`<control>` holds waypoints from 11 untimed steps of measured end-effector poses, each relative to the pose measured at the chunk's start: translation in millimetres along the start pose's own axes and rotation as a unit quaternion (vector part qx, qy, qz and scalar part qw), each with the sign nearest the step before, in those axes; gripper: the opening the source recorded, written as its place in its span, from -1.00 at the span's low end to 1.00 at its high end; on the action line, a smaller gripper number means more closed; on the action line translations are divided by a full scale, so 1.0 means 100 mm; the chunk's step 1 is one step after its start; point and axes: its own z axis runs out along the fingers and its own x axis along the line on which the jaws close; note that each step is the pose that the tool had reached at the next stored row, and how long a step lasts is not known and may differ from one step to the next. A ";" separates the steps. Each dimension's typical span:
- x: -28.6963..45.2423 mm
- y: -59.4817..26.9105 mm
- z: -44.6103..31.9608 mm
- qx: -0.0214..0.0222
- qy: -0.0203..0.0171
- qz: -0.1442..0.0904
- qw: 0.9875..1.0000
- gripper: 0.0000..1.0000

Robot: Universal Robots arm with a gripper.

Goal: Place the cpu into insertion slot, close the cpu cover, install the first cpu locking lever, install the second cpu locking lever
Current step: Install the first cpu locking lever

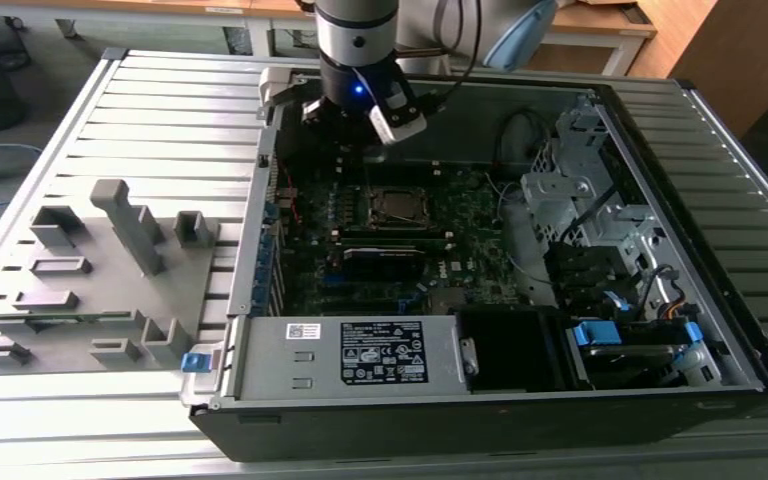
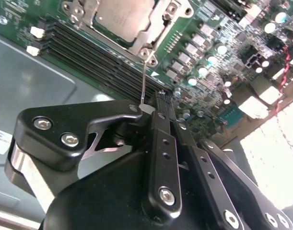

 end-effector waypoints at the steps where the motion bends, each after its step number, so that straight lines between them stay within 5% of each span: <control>1: -0.019 -0.001 0.001 0.000 0.000 0.000 1.000 -0.79; 11: -0.178 -0.008 0.013 0.000 0.000 0.003 1.000 -0.79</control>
